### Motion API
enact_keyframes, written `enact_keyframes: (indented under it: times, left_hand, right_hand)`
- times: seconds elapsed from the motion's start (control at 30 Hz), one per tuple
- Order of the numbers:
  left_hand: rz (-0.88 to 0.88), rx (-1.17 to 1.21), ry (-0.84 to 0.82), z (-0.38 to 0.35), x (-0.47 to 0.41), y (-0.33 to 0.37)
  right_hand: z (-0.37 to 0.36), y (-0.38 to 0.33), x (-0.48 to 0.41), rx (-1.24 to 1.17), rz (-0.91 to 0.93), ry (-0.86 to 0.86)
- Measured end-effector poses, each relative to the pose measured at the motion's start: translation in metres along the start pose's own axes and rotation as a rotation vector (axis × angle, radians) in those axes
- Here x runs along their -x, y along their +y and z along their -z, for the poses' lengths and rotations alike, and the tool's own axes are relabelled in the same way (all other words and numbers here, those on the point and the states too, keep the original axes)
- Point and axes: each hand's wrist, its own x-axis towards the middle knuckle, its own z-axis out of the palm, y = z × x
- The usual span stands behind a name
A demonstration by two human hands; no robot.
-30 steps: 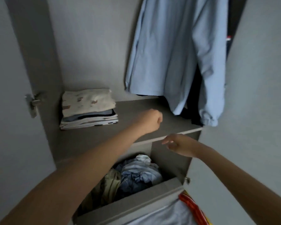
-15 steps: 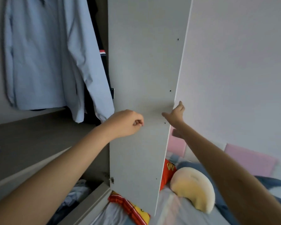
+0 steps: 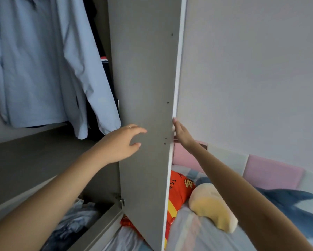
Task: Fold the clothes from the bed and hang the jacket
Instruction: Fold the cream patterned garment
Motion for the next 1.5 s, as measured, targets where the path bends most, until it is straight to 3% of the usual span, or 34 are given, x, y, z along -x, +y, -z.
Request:
enact_keyframes:
  times: [0.13,0.2,0.37,0.47,0.8,1.3,1.4,1.5]
  left_hand:
    - [0.057,0.066,0.039,0.004,0.004,0.009]
    - [0.095,0.144,0.167,0.009,0.008,0.008]
    - [0.218,0.093,0.536,0.024,0.021,-0.023]
    - [0.348,0.019,0.639,0.042,0.036,-0.063]
    - [0.464,0.084,0.633,0.086,0.053,-0.175]
    - [0.423,0.078,0.653,0.099,0.048,-0.231]
    - [0.494,0.035,0.576,0.104,0.047,-0.229]
    - [0.713,-0.072,0.443,0.102,0.056,-0.215]
  right_hand:
    - [-0.024,-0.016,0.020,0.072,0.045,-0.317]
    - [-0.055,-0.034,0.027,0.134,0.100,-0.402]
    - [-0.139,-0.070,0.032,0.241,0.242,-0.453]
    - [-0.187,-0.092,0.032,0.287,0.265,-0.443]
    - [-0.314,-0.120,0.006,0.397,0.350,-0.297]
    - [-0.356,-0.132,-0.019,0.459,0.344,-0.271]
    - [-0.352,-0.138,-0.022,0.469,0.282,-0.288]
    - [-0.349,-0.139,-0.015,0.558,0.238,-0.237]
